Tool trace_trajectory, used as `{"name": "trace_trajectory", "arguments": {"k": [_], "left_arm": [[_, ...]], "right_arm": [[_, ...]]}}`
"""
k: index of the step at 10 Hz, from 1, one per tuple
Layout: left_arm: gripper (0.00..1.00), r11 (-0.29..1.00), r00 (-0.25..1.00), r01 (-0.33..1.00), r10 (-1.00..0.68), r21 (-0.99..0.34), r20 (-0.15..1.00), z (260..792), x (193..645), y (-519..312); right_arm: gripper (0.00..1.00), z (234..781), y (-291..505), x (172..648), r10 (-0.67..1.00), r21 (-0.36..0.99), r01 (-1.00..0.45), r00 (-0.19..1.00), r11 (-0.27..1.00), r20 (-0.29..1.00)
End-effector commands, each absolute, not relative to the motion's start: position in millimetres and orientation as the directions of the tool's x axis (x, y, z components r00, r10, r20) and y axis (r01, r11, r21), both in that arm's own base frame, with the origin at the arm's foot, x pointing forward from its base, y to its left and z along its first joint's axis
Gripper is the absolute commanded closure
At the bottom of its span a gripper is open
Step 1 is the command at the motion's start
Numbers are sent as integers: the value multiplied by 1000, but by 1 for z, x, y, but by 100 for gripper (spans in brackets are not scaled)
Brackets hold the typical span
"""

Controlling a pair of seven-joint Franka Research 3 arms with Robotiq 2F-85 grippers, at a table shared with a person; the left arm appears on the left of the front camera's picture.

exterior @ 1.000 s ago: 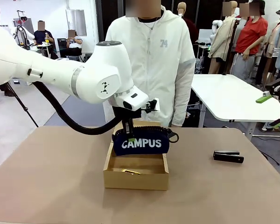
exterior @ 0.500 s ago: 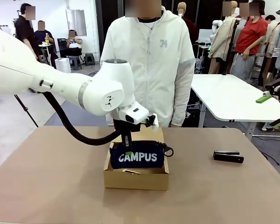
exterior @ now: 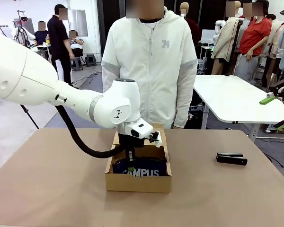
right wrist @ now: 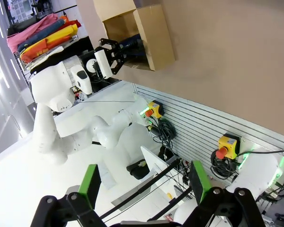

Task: Pack the items into the box.
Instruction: Pick up the item indicated by the person and place it inside the Mailer Box.

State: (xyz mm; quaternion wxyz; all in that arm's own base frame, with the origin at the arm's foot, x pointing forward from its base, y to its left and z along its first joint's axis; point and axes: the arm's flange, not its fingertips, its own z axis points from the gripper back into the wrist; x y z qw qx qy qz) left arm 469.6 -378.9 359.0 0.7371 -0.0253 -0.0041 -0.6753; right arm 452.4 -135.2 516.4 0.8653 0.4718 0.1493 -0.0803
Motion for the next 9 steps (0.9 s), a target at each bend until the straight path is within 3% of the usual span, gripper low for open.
{"name": "trace_trajectory", "arguments": {"k": [1, 3, 4, 5, 6, 9], "left_arm": [[100, 91, 94, 993, -995, -77, 34, 360, 472, -379], [100, 87, 90, 992, -996, -86, 28, 359, 473, -380], [70, 87, 91, 992, -995, -91, 39, 360, 473, -379], [13, 89, 93, 992, -995, -93, 45, 363, 472, -377], [0, 94, 99, 992, -994, -87, 55, 366, 471, -374], [0, 112, 116, 993, -989, -45, 96, 395, 465, -360]], "right_arm": [[0, 518, -133, 451, -5, 788, 280, 943, 548, -331], [0, 518, -133, 451, -5, 788, 280, 943, 548, -331], [0, 518, -133, 451, -5, 788, 280, 943, 548, -331], [0, 518, -133, 451, -5, 788, 280, 943, 548, -331], [0, 518, -133, 451, -5, 788, 280, 943, 548, -331], [0, 518, -133, 451, -5, 788, 280, 943, 548, -331]]}}
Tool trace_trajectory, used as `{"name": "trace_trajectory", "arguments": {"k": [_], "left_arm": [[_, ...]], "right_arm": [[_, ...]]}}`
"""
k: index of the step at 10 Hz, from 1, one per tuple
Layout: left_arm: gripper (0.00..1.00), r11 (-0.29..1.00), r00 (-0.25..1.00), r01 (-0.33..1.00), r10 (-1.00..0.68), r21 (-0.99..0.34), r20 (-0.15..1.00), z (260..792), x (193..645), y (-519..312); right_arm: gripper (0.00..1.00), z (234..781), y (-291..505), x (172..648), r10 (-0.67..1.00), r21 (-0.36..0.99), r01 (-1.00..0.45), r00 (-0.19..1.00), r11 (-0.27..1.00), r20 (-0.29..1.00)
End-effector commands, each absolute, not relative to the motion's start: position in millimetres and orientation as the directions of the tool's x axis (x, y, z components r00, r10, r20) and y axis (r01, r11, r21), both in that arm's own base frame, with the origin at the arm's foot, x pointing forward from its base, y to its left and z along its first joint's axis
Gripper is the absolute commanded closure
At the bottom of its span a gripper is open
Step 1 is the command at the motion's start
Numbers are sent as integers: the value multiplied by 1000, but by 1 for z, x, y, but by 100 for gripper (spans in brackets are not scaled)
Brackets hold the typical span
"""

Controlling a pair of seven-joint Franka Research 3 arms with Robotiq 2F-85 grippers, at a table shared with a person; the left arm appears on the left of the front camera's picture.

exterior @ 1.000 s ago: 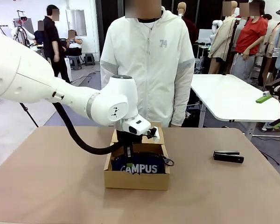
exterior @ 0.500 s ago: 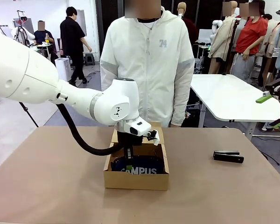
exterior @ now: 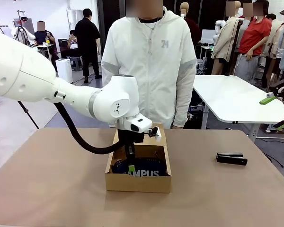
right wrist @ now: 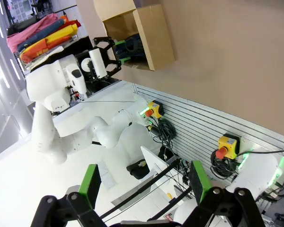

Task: Pack the items into the box.
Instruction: Pick up the item indicated by the person and place it inside the Mailer Box.

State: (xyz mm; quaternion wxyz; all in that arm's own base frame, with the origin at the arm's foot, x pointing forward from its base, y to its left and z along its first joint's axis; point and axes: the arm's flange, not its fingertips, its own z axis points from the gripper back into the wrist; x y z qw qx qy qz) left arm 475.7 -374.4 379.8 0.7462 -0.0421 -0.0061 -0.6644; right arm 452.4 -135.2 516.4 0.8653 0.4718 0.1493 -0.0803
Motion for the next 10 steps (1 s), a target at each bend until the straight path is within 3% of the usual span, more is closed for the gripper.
{"name": "trace_trajectory", "arguments": {"k": [1, 3, 4, 6, 7, 8, 10], "left_arm": [[0, 110, 111, 994, -986, -17, 125, 415, 458, -350], [0, 138, 132, 990, -971, 15, 198, 462, 448, -324], [0, 194, 202, 979, -951, -57, 235, 485, 448, -305], [0, 64, 209, 931, -901, -360, 380, 514, 437, -233], [0, 154, 344, 893, -839, -423, 422, 525, 432, -185], [0, 324, 554, 810, -695, -488, 458, 530, 424, -134], [0, 454, 804, 593, -374, -665, 462, 527, 406, -50]], "right_arm": [[0, 518, -133, 451, -5, 788, 280, 943, 548, -331], [0, 518, -133, 451, -5, 788, 280, 943, 548, -331], [0, 518, -133, 451, -5, 788, 280, 943, 548, -331], [0, 518, -133, 451, -5, 788, 280, 943, 548, -331], [0, 518, -133, 451, -5, 788, 280, 943, 548, -331], [0, 518, -133, 451, -5, 788, 280, 943, 548, -331], [0, 518, -133, 451, -5, 788, 280, 943, 548, -331]]}}
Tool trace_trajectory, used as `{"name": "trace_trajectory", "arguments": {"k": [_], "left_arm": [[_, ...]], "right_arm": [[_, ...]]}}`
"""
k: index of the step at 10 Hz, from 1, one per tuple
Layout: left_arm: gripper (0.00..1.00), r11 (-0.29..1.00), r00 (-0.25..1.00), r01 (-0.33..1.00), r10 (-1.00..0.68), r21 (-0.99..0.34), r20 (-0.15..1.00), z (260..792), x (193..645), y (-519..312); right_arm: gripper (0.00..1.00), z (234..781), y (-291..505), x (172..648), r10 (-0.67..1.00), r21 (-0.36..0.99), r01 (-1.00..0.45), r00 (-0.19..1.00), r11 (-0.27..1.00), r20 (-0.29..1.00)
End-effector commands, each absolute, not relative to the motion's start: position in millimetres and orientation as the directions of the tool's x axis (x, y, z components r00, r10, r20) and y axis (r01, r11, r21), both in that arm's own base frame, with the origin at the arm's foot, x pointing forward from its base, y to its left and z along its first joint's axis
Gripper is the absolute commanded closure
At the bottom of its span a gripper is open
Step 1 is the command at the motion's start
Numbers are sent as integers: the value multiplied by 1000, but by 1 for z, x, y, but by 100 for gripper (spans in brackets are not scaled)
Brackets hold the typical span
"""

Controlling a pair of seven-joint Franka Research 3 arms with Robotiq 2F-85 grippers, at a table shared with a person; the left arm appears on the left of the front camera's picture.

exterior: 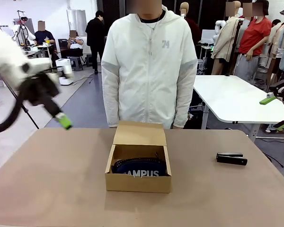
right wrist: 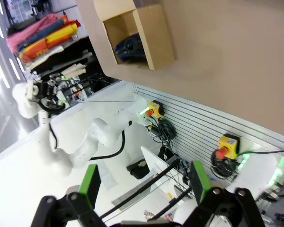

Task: Pack the items into the box.
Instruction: Pick up the item indicated by the person and place it inside the Mailer Box.

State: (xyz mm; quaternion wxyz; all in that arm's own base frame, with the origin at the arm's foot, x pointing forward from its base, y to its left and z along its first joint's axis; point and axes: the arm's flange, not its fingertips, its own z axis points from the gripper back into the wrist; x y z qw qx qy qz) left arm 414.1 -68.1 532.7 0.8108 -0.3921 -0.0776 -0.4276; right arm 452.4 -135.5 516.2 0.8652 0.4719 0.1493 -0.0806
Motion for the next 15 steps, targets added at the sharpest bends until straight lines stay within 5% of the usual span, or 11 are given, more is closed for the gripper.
{"name": "trace_trajectory", "arguments": {"k": [1, 2, 4, 5, 15], "left_arm": [[0, 449, 980, 198, -80, -872, 181, 511, 407, -10], [0, 402, 989, -26, 145, -915, 36, 494, 405, 19], [0, 124, 909, -23, 415, -992, 31, 483, 395, 53], [0, 514, 925, 365, -293, -776, 240, 485, 397, 48], [0, 514, 925, 365, -293, -776, 240, 485, 397, 48]], "right_arm": [[0, 518, -133, 451, -5, 788, 280, 943, 548, -331], [0, 518, -133, 451, -5, 788, 280, 943, 548, -331], [0, 518, -133, 451, -5, 788, 280, 943, 548, -331], [0, 518, -133, 451, -5, 788, 280, 943, 548, -331], [0, 518, -133, 451, -5, 788, 280, 943, 548, -331]]}}
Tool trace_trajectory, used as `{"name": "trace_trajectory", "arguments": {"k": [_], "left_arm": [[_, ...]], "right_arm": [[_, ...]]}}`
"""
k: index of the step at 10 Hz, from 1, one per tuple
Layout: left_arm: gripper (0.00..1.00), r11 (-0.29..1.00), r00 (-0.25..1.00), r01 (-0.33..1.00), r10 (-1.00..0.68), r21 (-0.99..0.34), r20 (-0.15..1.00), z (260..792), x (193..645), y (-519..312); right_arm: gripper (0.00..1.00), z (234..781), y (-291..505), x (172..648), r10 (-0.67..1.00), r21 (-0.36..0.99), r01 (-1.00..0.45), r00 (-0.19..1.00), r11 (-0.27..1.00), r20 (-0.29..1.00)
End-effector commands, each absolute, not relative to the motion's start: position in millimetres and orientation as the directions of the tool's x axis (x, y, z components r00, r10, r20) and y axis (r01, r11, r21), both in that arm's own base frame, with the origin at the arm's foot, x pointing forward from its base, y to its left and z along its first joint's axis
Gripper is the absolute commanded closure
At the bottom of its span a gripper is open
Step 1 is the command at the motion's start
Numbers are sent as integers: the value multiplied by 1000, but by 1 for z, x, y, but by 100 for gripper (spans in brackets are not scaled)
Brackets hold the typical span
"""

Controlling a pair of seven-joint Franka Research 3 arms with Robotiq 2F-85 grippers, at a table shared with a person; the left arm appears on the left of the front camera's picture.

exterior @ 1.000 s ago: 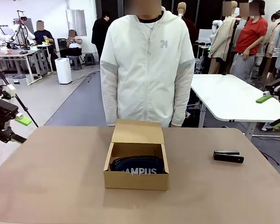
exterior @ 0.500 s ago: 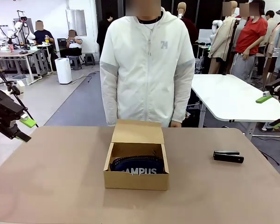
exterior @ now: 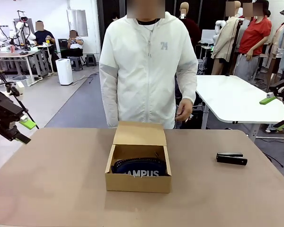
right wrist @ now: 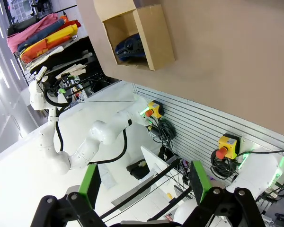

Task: Pack the items into the box.
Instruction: Pick up the item indicated by the person and place it inside the Mailer Box.

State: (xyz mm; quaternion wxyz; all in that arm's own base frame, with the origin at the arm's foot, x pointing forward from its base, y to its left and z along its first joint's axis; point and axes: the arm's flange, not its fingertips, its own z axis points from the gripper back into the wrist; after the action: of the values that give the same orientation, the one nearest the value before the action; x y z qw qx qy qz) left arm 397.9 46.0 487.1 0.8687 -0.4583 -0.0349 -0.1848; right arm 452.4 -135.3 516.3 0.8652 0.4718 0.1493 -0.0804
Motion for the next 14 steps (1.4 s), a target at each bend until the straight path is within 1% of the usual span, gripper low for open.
{"name": "trace_trajectory", "arguments": {"k": [1, 10, 11, 12, 13, 14], "left_arm": [[0, 514, 925, 365, -293, -776, 240, 485, 397, 48], [0, 514, 925, 365, -293, -776, 240, 485, 397, 48], [0, 514, 925, 365, -293, -776, 240, 485, 397, 48], [0, 514, 925, 365, -293, -776, 240, 485, 397, 48], [0, 514, 925, 365, -293, -776, 240, 485, 397, 48], [0, 514, 925, 365, -293, -776, 240, 485, 397, 48]], "right_arm": [[0, 518, -133, 451, -5, 788, 280, 943, 548, -331], [0, 516, -135, 452, 2, 792, 280, 942, 542, -334], [0, 510, -109, 489, 31, 659, 254, 921, 708, -389], [0, 499, -79, 517, -13, 454, 207, 919, 866, -394], [0, 489, -56, 533, -64, 234, 152, 937, 960, -344], [0, 476, -35, 546, -78, 19, 83, 978, 996, -192]]}}
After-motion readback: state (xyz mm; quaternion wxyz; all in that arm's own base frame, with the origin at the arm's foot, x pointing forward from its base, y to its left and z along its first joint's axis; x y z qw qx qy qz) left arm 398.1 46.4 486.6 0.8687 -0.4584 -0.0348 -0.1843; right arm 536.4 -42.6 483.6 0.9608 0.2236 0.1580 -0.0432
